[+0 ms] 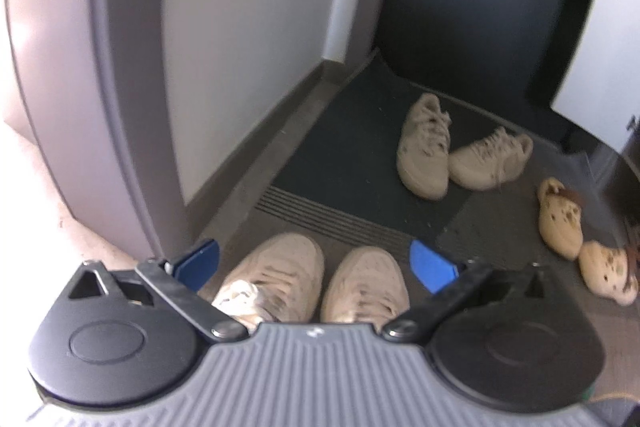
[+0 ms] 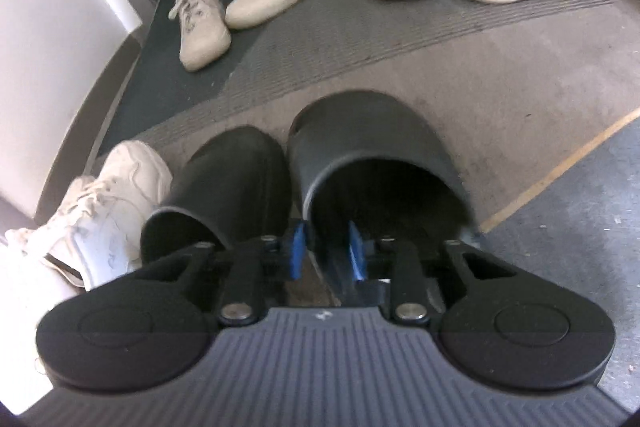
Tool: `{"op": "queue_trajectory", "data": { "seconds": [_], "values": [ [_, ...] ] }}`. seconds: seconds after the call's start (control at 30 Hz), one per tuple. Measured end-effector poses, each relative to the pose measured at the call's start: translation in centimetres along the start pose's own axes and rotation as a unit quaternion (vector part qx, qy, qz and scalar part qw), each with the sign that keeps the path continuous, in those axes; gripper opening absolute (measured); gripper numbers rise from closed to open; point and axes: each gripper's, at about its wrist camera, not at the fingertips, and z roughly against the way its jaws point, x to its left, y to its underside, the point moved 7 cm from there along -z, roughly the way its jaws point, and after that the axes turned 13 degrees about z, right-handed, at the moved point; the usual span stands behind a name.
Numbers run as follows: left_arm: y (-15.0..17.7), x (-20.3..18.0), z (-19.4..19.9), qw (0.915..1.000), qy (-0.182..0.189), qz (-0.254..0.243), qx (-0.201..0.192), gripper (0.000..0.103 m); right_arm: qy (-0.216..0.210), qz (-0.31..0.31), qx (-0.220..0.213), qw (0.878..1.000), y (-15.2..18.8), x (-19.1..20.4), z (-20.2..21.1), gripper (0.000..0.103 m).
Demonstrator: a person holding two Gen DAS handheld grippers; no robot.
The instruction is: Organize scattered shoes
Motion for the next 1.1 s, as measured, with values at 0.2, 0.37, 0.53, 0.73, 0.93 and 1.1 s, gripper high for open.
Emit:
{"op": "queue_trajectory", "data": {
  "seconds": [0.2,0.37,0.53,0.73,0.93,1.1],
  "values": [
    [0.1,0.5,-0.3,0.9999,-0.002,0.011,0.006,0.103,-0.015,-0.010,-0.019,1.000,-0.7,1.8,0.3,0.008],
    [0.2,0.4,-0.1,0.9999,0.002,0.011,0.002,0.103,-0.016,0.048,-0.005,0.999,-0.6,2.3,0.1,0.011],
    [2.6,-1.3,1.5,0.9970,0.018,-0.076,0.004,0.103,0.000,0.203,0.061,0.977,0.6,3.3,2.4,0.011],
    [4.1,-4.4,3.5,0.9801,0.096,-0.151,0.085,0.103,-0.058,0.350,0.108,0.929,0.8,3.6,11.7,0.011],
    [0.6,-8.2,3.7,0.9712,0.115,-0.191,0.085,0.103,-0.034,0.395,0.053,0.916,-2.8,0.7,20.7,0.011],
    [-2.8,-12.4,-1.8,0.9703,0.089,-0.215,0.065,0.103,-0.025,0.332,-0.003,0.943,-6.2,-2.4,20.3,0.011]
  ]
}}
